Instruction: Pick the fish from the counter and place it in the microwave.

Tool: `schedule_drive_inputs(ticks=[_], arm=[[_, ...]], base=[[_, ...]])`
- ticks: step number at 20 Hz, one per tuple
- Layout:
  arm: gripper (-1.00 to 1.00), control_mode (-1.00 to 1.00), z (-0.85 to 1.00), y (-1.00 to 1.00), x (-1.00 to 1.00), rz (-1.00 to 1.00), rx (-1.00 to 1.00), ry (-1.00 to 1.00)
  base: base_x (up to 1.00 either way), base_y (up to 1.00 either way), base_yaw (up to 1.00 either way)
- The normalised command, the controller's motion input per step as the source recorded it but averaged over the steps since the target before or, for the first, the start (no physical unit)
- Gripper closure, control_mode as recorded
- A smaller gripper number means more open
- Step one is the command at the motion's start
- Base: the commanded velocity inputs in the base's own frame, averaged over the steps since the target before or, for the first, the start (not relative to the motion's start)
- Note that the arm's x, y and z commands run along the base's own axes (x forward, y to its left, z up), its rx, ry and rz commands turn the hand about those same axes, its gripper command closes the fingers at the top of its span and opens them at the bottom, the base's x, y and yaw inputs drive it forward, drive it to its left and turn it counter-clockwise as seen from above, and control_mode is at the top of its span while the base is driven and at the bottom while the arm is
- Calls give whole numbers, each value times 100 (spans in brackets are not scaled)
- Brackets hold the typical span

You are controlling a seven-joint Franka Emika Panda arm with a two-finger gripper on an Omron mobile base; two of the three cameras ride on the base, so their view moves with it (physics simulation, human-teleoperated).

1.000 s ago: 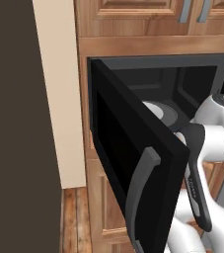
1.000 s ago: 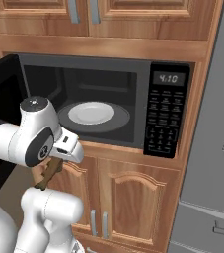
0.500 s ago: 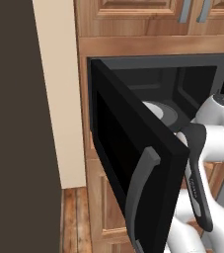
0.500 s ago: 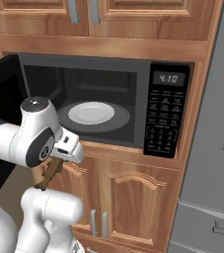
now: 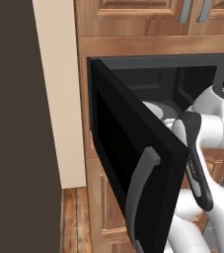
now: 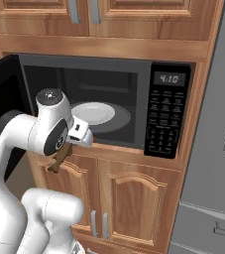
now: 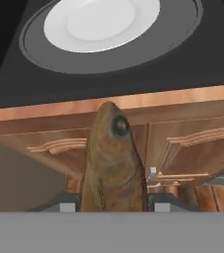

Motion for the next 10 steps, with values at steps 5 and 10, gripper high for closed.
schedule_drive_inputs(ticks=[5,10], arm=[[100,-100,12,0,73,27,0,-31],[100,-100,12,-2,42,37,-3,-29]], base=[[0,0,0],[0,0,0]])
